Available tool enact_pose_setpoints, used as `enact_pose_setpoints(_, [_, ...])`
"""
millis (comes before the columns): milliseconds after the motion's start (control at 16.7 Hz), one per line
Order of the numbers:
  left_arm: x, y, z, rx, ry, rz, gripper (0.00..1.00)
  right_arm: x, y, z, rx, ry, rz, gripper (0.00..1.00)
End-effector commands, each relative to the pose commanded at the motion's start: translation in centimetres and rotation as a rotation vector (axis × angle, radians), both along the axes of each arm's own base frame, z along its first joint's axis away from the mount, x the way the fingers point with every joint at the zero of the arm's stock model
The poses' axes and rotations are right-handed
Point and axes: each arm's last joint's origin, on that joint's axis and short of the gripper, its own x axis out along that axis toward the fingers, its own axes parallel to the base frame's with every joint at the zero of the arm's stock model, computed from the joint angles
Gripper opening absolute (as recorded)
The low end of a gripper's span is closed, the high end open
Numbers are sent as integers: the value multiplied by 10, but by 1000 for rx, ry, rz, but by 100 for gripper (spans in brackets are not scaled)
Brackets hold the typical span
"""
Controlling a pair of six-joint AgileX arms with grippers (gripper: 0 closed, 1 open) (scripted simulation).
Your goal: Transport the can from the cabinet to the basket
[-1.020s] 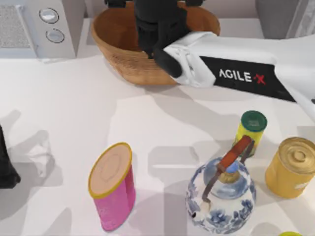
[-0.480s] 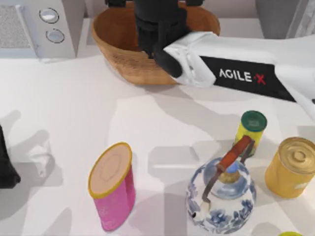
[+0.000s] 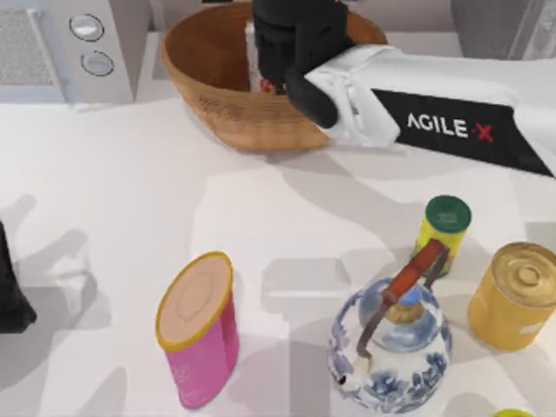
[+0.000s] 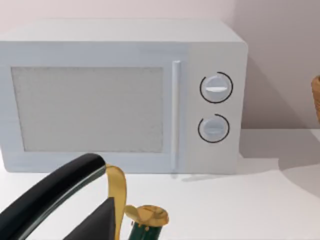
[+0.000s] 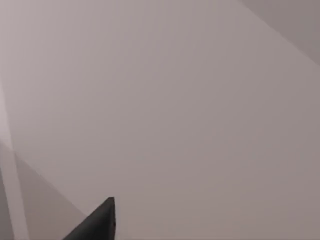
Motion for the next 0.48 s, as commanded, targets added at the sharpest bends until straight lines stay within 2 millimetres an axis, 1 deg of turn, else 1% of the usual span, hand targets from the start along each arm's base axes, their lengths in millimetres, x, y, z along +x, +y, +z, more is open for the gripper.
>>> enact_pose_setpoints(120, [0,0,0,0,0,0,100,-5,-23,20,-1,-1,-1,100])
enact_pose_setpoints(240, [0,0,0,0,0,0,100,-17,-56,45,-4,-2,-2,100])
enact_pose_setpoints(360, [0,0,0,0,0,0,100,-39,-98,73,-5,-6,-4,100])
enact_pose_setpoints(480, [0,0,0,0,0,0,100,-72,-145,97,-3,-16,-8,100])
